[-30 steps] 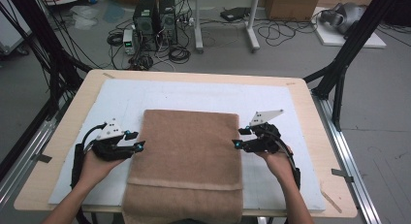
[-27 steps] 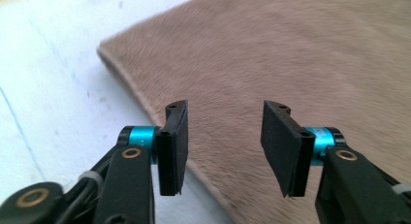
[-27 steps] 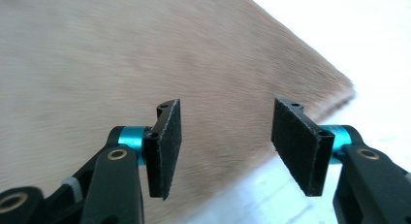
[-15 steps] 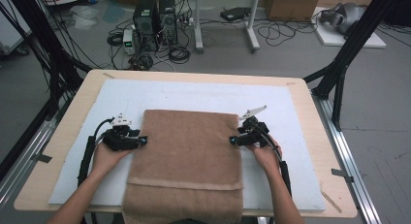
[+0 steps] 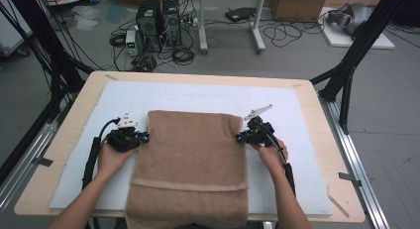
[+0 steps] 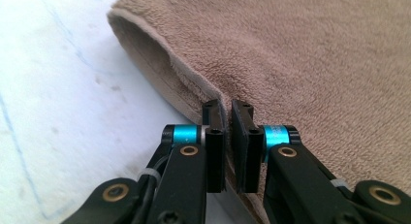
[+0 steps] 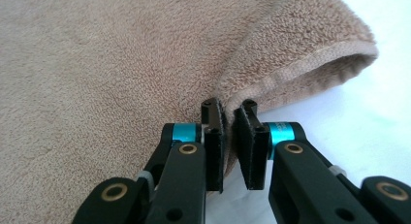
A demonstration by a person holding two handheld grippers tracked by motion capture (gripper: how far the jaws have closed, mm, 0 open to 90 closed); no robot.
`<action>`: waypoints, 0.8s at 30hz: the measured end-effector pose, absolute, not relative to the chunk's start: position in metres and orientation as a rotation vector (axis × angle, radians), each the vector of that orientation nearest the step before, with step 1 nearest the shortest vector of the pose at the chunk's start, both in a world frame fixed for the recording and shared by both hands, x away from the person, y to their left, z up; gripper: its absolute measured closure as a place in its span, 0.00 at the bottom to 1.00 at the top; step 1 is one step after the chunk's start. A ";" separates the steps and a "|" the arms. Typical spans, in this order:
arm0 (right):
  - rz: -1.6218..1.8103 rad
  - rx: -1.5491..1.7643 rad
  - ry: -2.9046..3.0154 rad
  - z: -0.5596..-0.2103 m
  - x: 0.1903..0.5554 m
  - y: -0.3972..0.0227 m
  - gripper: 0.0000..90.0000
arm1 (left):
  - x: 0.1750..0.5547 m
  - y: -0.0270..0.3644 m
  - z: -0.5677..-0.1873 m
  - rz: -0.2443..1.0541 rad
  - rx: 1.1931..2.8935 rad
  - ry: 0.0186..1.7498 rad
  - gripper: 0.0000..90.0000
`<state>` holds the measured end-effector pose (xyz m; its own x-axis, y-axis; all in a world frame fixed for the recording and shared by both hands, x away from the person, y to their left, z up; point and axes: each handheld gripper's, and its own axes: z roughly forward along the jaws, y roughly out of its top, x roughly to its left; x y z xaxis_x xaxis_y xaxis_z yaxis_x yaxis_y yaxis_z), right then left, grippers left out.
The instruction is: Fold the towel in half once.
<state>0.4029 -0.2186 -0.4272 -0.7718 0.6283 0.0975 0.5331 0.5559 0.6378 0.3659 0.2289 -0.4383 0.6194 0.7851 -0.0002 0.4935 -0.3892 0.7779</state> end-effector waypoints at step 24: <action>0.898 1.114 2.440 -0.387 0.449 -0.244 0.63 | 0.427 0.228 -0.401 0.516 1.963 1.105 0.73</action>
